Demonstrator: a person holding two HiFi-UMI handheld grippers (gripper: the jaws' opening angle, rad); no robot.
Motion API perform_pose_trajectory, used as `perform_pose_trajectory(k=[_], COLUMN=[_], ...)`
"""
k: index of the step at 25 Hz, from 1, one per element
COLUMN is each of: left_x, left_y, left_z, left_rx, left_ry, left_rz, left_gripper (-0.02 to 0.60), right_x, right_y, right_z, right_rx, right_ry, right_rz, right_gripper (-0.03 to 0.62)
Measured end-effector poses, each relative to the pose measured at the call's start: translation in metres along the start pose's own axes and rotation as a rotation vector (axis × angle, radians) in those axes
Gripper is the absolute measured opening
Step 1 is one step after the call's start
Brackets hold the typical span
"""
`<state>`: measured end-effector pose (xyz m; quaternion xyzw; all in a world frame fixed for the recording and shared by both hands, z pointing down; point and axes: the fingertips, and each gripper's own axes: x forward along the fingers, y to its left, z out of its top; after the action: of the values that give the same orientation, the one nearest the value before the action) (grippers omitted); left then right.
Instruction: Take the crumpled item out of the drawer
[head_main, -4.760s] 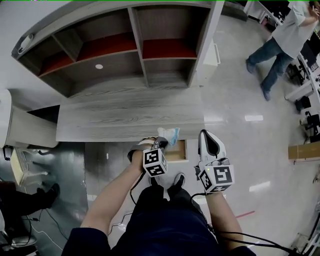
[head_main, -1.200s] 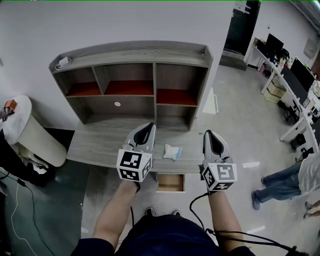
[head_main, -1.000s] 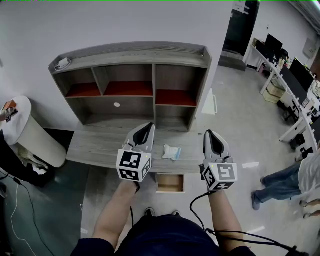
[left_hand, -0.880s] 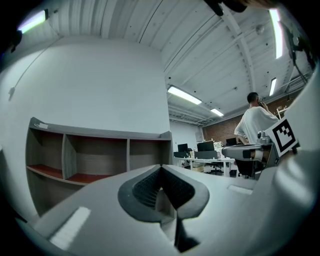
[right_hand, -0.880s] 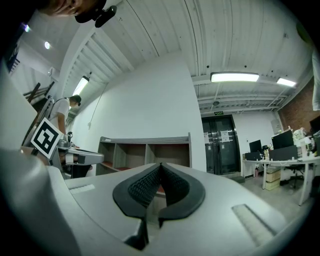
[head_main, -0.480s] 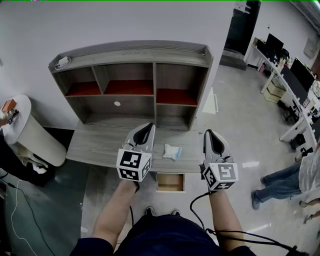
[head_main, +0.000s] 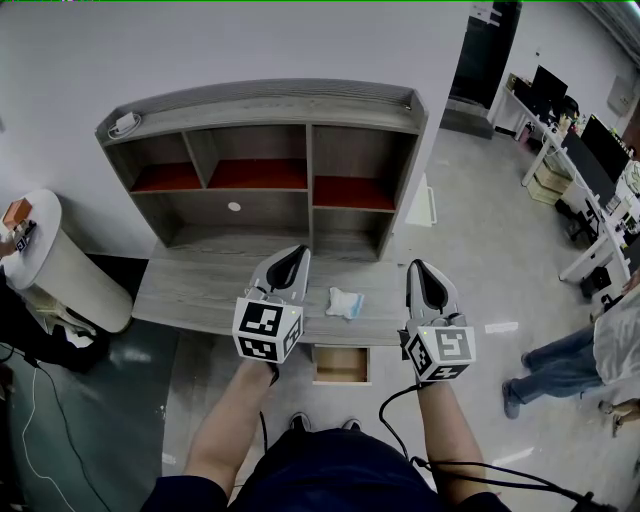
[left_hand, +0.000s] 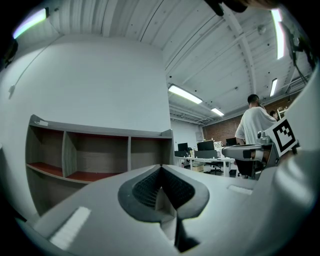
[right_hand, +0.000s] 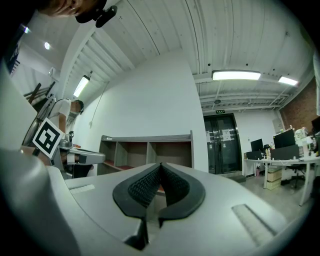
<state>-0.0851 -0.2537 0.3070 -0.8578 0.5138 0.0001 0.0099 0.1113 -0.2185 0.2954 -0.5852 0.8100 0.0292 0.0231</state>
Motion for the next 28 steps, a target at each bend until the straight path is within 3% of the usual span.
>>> perform_pose_trajectory(k=[28], left_x=[0.0055], left_y=[0.0091], left_z=[-0.0084], left_rx=[-0.013], left_ry=[0.008], left_rz=[-0.007], left_gripper=[0.005], right_x=[0.0055], right_y=[0.0031], right_z=[-0.0034], right_rx=[-0.011], right_ry=[0.009], right_rz=[-0.016], right_gripper=[0.006])
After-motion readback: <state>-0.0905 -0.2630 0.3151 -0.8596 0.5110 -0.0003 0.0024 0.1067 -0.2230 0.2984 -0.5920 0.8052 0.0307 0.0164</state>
